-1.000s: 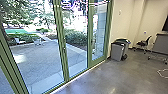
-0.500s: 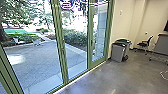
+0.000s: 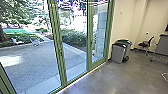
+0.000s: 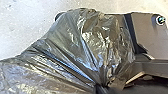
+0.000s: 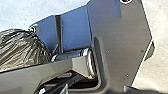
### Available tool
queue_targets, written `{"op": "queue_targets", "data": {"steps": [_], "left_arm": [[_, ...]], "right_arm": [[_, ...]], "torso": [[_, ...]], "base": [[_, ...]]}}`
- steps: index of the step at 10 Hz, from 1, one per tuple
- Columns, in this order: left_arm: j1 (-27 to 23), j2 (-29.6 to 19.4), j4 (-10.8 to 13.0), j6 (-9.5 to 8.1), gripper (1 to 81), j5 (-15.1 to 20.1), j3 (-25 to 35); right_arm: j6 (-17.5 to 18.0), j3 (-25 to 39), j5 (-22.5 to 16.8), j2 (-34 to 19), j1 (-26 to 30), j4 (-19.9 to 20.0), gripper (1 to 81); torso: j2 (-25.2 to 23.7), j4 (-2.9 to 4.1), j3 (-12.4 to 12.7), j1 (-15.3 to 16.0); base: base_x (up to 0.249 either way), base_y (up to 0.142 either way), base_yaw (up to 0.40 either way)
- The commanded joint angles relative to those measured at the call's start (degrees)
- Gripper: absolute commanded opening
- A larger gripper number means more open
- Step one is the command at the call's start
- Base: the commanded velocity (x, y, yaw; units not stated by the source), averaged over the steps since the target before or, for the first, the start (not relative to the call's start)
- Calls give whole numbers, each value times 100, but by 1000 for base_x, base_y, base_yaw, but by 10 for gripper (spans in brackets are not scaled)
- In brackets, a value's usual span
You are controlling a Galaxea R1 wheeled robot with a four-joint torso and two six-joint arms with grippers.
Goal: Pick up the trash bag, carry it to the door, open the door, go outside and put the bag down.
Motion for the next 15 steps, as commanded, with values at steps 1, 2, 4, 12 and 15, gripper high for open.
{"op": "queue_targets", "data": {"steps": [1, 2, 4, 12, 15], "left_arm": [[-294, 30, -22, -16, 10, 403, -19], [-303, 22, -22, -16, 10, 402, -19], [-294, 22, -22, -16, 10, 402, -19], [-259, 74, -13, -7, 10, -11, -2], [-233, 74, -13, -7, 10, -11, -2]], "right_arm": [[-19, 18, -308, 23, 238, -53, 811], [-19, 18, -308, 23, 246, -53, 811], [-28, 18, -317, 23, 246, -62, 811], [-19, 1, -308, 23, 229, -53, 811], [-19, 1, -308, 23, 238, -53, 811]], "torso": [[0, 0, 0, 0], [0, 0, 0, 0], [0, 0, 0, 0], [0, 0, 0, 0], [0, 0, 0, 0]], "base": [[154, -76, 0], [154, -78, 0], [154, -78, 0], [155, -83, 0], [155, -83, 0]]}}
